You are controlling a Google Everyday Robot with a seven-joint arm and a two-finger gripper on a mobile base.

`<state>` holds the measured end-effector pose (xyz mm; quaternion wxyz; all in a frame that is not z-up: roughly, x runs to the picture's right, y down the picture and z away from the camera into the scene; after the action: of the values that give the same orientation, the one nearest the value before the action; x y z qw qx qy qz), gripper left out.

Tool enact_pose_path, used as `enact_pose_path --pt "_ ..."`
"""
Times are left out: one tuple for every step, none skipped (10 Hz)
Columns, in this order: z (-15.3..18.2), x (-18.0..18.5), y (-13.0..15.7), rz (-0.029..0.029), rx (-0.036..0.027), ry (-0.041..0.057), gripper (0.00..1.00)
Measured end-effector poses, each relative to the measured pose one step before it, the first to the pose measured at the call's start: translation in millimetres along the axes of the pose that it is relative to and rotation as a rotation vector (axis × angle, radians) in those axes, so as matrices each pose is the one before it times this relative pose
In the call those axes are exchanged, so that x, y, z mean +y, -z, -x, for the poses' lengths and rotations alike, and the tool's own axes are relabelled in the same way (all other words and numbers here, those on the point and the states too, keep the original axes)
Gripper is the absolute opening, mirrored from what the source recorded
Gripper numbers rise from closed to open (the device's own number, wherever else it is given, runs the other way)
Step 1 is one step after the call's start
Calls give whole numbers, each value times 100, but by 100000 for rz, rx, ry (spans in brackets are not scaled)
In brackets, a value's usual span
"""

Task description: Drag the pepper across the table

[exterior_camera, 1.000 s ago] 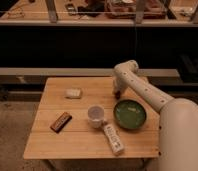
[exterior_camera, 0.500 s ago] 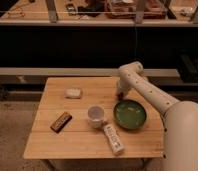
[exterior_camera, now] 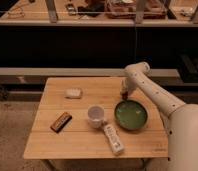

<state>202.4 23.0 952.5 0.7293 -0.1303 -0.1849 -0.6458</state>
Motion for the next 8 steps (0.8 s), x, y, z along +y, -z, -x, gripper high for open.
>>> enact_pose_path --pt "-2 659 189 -438 779 -1042 49" --pt "93 1048 280 -268 889 -1482 49" --pt "79 850 327 -32 658 -1061 49" --pt "46 398 210 -68 347 -406 49" --pt "-27 348 215 5 318 -156 49" --pt "-102 198 155 -43 225 130 49" --pt "-152 164 67 -24 154 26 49" --pt "-191 390 -74 29 -44 -320 49"
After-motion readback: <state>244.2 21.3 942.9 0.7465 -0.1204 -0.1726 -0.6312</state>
